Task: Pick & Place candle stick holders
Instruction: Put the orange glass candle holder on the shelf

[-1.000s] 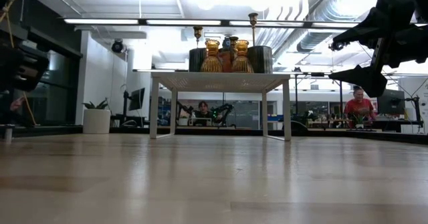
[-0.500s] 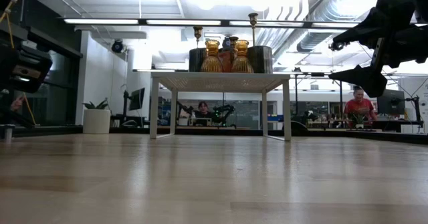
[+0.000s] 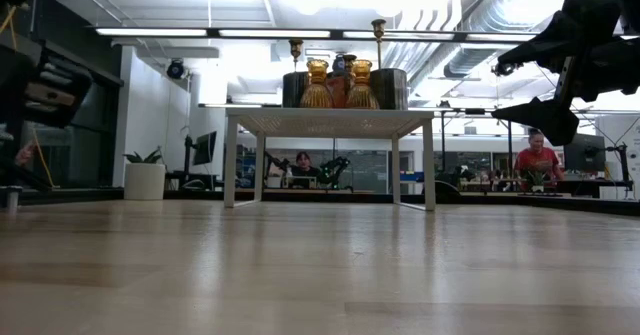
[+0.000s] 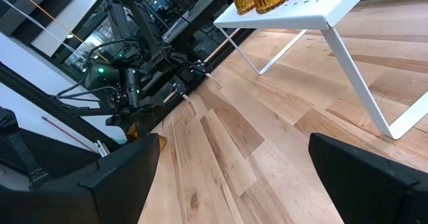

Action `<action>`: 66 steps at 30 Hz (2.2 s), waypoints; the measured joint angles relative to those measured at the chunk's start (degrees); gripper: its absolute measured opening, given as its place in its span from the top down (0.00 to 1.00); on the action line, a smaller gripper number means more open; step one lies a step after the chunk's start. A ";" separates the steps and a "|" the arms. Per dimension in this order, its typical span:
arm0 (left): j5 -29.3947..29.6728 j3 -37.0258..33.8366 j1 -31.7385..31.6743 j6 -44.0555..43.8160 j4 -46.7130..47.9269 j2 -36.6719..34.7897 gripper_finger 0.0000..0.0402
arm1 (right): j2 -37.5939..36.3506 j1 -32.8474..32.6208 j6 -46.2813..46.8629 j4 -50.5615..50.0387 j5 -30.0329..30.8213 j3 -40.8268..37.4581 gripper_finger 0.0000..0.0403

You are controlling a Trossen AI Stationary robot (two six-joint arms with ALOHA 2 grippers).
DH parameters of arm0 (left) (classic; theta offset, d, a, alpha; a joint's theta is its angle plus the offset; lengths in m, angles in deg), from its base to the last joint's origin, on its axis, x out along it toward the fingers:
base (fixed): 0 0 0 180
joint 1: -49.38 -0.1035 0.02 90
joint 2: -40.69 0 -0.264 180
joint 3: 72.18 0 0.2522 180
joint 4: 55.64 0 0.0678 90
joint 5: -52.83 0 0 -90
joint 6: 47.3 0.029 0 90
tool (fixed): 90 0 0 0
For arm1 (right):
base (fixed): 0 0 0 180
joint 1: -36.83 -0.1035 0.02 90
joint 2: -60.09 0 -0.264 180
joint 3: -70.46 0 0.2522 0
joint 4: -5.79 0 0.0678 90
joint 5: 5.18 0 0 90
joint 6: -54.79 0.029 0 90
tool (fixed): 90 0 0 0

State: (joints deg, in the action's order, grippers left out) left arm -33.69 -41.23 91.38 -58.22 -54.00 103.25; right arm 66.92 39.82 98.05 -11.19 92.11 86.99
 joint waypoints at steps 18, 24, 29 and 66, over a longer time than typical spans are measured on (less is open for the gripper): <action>17.90 7.34 -10.49 -7.37 5.94 -0.24 0.63 | -0.01 0.01 0.00 -0.01 0.01 0.00 0.07; 21.34 11.86 -15.43 -7.37 11.76 -0.24 0.63 | 0.00 0.00 0.00 -0.02 0.02 0.00 0.07; 26.92 17.45 -19.93 -7.47 17.24 -0.24 0.63 | -0.01 0.02 0.00 -0.02 0.00 0.00 0.07; 39.51 51.15 -51.38 -25.49 36.50 18.94 0.63 | -0.01 0.00 0.00 0.00 0.02 0.00 0.07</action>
State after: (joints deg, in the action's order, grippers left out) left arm 5.83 9.92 40.00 -83.70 -17.50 122.20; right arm 66.91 39.82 98.05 -11.20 92.13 86.99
